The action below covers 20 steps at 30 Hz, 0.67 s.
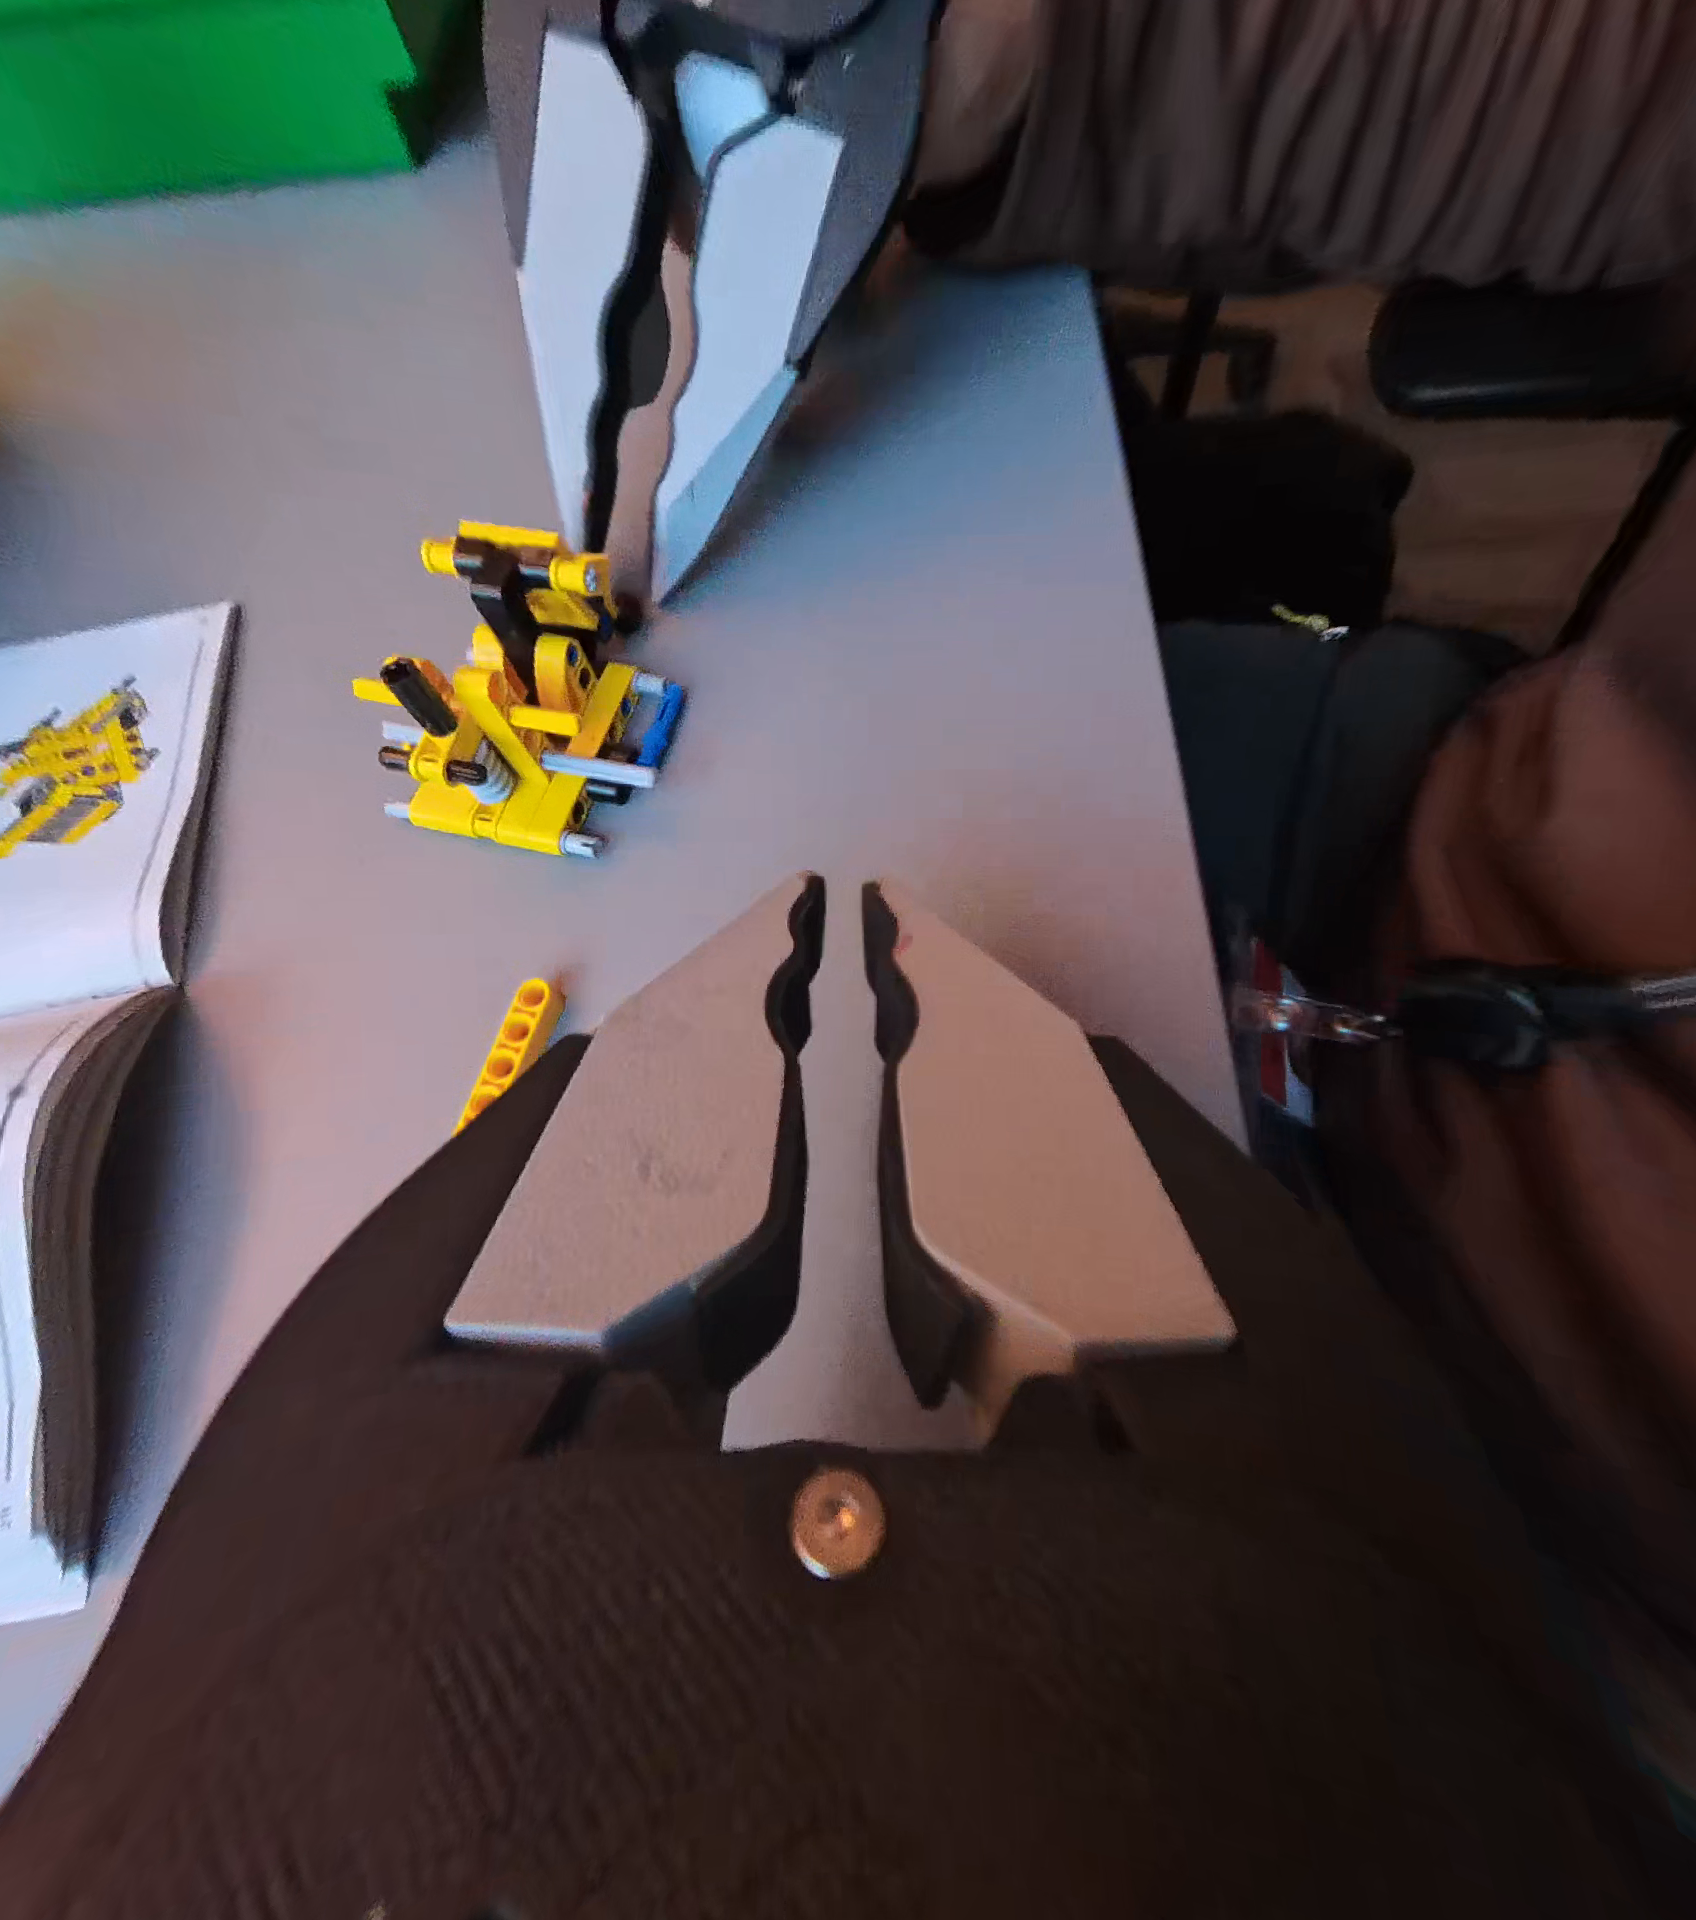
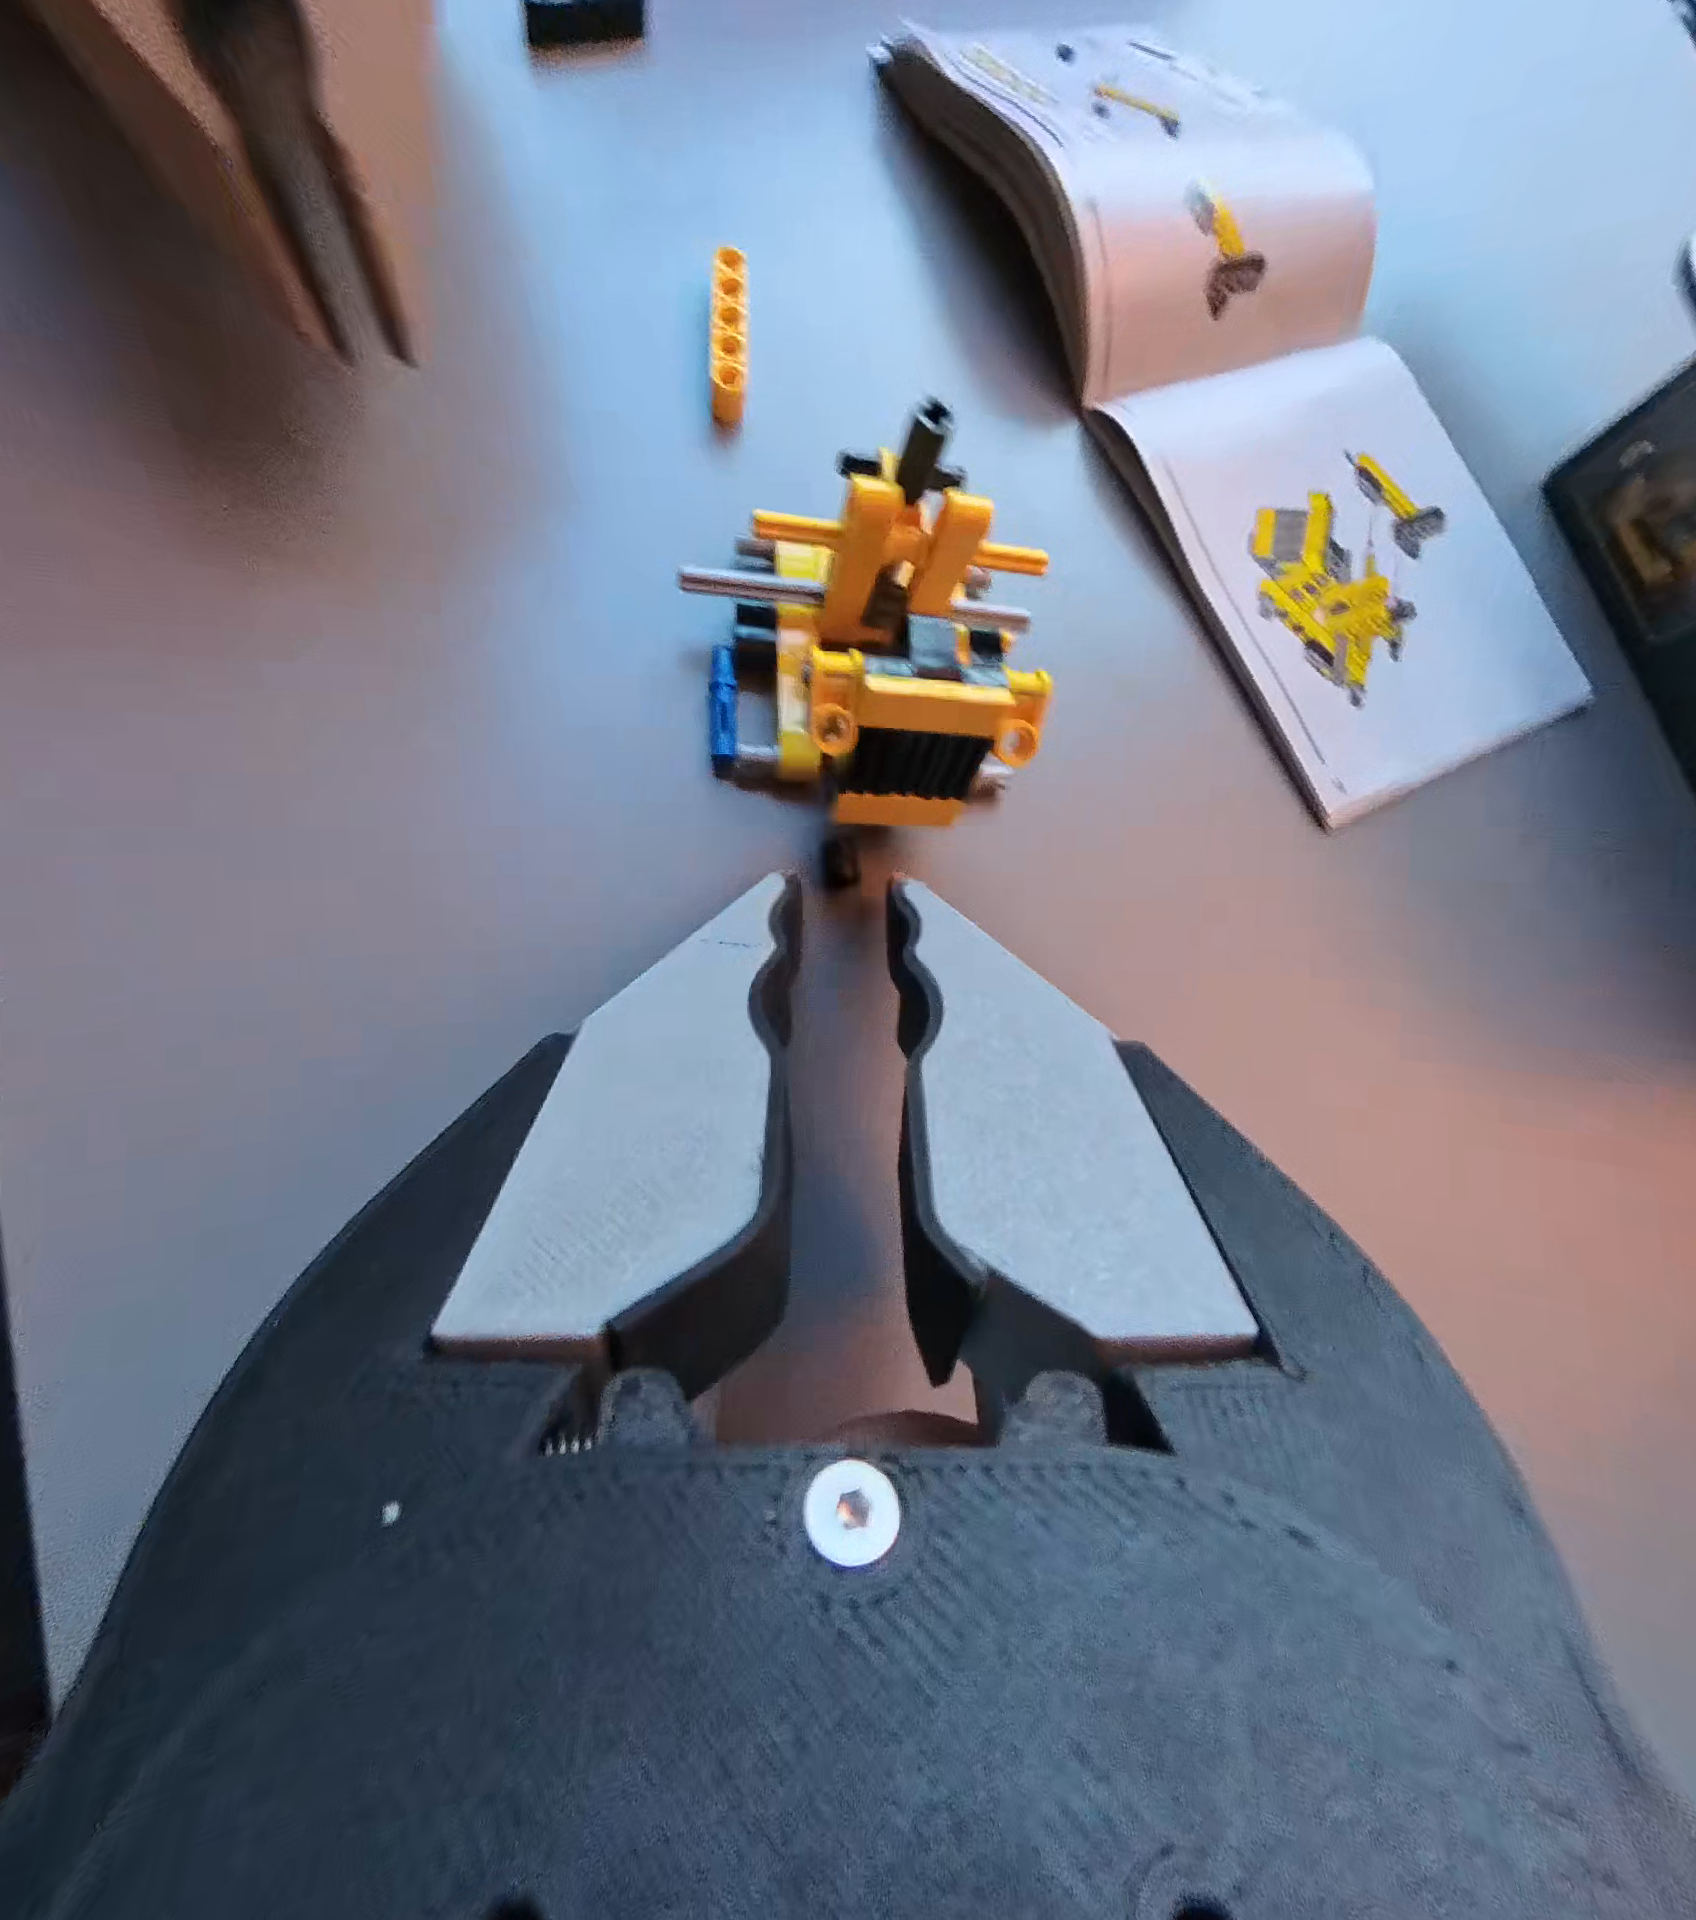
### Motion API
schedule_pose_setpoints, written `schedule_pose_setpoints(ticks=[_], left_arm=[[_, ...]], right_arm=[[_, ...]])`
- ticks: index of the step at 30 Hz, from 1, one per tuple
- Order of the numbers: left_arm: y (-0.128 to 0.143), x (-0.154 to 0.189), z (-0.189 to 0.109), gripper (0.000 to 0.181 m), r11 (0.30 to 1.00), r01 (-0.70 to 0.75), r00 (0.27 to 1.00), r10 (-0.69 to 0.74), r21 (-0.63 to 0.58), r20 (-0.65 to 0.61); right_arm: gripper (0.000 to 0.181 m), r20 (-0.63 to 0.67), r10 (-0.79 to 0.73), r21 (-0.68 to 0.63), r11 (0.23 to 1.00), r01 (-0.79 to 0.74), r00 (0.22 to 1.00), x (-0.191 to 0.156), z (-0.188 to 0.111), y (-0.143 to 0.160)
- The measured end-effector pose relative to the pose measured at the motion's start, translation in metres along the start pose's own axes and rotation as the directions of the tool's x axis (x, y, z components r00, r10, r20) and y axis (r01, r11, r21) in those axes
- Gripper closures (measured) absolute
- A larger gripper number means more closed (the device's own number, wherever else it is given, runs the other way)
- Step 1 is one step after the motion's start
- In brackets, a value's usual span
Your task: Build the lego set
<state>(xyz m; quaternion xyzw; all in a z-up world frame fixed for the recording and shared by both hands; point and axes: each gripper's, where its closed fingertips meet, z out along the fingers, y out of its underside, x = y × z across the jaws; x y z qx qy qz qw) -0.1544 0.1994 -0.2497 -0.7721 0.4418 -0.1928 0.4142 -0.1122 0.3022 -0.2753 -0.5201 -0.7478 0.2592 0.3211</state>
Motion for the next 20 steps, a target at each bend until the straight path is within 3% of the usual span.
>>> schedule_pose_setpoints(ticks=[8, 12, 16, 20], left_arm=[[-0.005, -0.022, 0.011, 0.176, 0.994, -0.071, 0.995, 0.076, -0.084, 0.063], [-0.007, -0.044, -0.011, 0.172, 0.989, -0.137, 0.986, 0.141, -0.048, 0.089], [-0.002, -0.097, -0.066, 0.163, 0.993, -0.083, 0.966, 0.062, 0.077, 0.25], [-0.009, -0.099, -0.125, 0.163, 0.921, 0.037, 0.984, -0.1, 0.389, 0.144]], right_arm=[[0.177, 0.05, -0.124, 0.03, 0.992, 0.122, 0.991, -0.011, 0.004, -0.005], [0.177, -0.08, -0.259, 0.054, 0.963, 0.264, 0.963, -0.005, 0.0, -0.006], [0.178, -0.205, -0.32, 0.057, 0.939, 0.338, 0.925, 0.008, -0.006, -0.007], [0.177, -0.409, -0.276, 0.097, 0.935, 0.342, 0.87, 0.041, -0.025, -0.024]])
